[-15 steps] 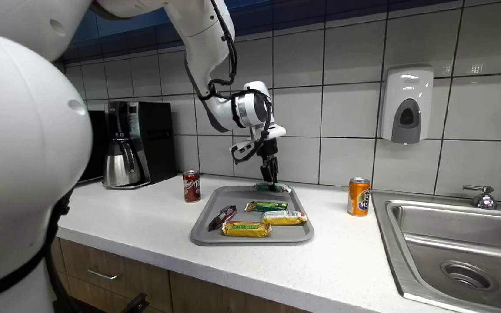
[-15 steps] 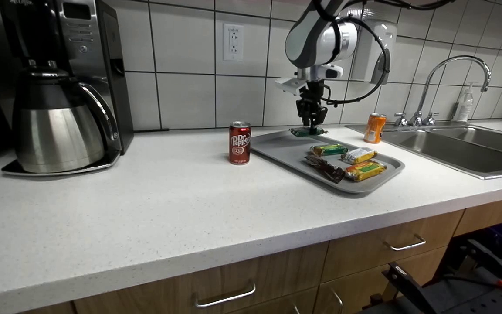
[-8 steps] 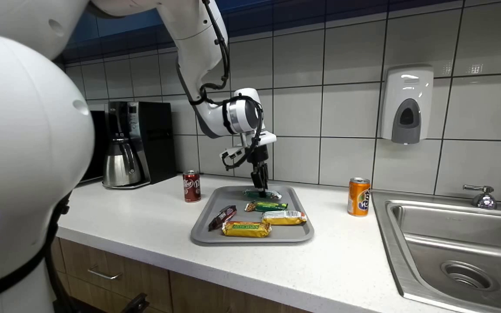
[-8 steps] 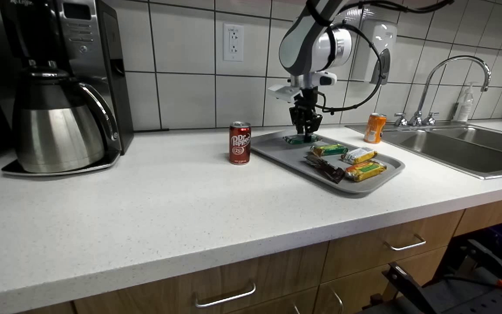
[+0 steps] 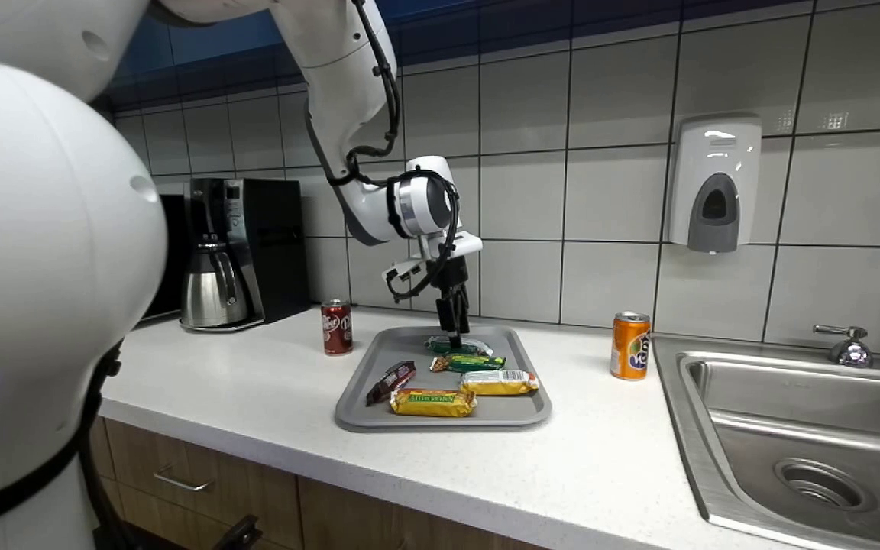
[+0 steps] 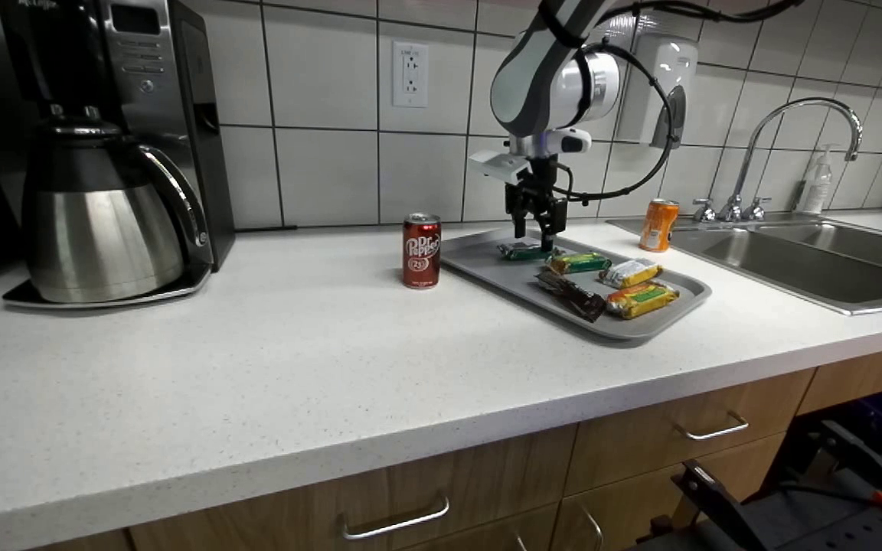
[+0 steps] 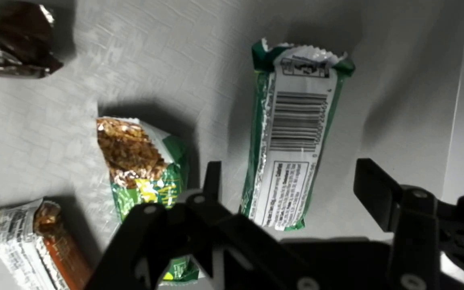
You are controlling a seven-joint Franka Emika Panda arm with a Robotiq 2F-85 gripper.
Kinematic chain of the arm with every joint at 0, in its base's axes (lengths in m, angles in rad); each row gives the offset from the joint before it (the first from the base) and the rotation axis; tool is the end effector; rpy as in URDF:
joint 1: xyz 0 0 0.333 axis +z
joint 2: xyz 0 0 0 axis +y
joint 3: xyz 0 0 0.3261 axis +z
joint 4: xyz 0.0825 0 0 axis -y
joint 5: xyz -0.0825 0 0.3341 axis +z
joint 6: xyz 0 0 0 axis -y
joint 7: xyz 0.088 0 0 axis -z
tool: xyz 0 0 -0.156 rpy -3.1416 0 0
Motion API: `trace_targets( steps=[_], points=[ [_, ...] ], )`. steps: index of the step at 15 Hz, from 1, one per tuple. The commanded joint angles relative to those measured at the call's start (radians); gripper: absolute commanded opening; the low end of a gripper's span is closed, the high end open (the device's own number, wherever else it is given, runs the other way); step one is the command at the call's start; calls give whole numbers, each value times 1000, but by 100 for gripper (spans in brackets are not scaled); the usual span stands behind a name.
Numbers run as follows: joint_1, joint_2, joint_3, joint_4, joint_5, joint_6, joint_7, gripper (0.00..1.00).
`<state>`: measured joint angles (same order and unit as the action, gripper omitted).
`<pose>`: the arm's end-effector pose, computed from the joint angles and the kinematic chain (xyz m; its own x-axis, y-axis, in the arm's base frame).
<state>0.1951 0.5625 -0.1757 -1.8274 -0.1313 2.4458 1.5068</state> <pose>0.6296 0.0152 0.2317 0.2028 -0.9616 0.1848 -0.9764 -0.2130 -0.0369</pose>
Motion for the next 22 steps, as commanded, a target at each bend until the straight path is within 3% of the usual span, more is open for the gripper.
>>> trace_targets(
  steps=[1, 16, 22],
  points=[
    [-11, -103, 14, -98, -13, 37, -34, 100],
    [-49, -483, 36, -523, -165, 149, -290, 100],
    [-95, -636, 83, -716, -147, 200, -413, 100]
  ],
)
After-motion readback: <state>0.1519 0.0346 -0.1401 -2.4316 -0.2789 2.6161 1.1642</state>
